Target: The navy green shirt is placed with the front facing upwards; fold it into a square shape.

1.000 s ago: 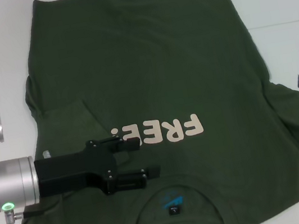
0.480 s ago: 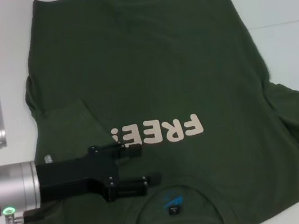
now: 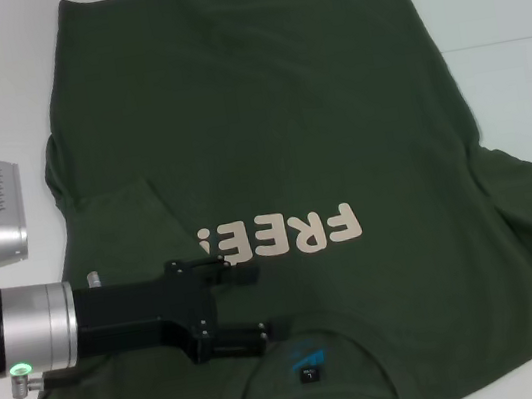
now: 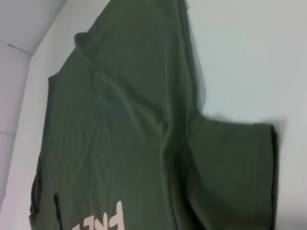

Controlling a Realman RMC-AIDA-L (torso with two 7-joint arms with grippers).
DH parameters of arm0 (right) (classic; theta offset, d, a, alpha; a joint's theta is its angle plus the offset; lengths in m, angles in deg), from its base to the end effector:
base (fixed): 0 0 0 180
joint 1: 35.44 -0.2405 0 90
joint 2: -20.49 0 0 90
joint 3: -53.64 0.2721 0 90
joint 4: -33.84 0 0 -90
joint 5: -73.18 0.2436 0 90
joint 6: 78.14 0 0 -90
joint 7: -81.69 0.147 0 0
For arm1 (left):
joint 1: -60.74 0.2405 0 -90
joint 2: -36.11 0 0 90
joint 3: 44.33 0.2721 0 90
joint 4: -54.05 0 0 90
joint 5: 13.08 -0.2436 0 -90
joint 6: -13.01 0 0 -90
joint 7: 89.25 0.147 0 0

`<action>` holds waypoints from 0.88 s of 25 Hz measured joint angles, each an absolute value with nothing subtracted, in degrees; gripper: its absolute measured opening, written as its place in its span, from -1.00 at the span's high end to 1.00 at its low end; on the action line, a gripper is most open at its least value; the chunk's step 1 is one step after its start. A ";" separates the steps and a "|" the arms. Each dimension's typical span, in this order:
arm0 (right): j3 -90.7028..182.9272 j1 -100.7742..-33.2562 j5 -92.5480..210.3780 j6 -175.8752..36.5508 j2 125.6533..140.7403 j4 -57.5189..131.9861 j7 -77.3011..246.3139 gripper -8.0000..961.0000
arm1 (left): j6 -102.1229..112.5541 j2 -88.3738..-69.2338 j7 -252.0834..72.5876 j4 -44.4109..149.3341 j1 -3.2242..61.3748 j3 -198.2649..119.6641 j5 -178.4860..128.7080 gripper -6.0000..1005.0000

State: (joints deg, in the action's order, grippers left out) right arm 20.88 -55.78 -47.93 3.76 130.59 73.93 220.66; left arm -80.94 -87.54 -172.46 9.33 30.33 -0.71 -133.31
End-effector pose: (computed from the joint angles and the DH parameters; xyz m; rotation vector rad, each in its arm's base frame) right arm 0.4115 0.3293 0.0865 -1.7949 1.9951 0.6644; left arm -0.2632 0.3503 -0.0364 -2.9165 -0.5801 -0.6346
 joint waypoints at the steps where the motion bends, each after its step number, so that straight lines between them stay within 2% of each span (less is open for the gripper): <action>1: 20.88 -55.80 -47.93 3.22 130.69 73.92 220.46 -0.70 | -80.87 -87.53 -172.46 9.32 30.18 -0.72 -133.31 -0.69; 22: 20.15 -57.65 -48.19 -0.79 131.88 70.14 217.72 -0.57 | -80.41 -87.54 -172.54 9.23 29.96 -0.84 -133.30 -0.69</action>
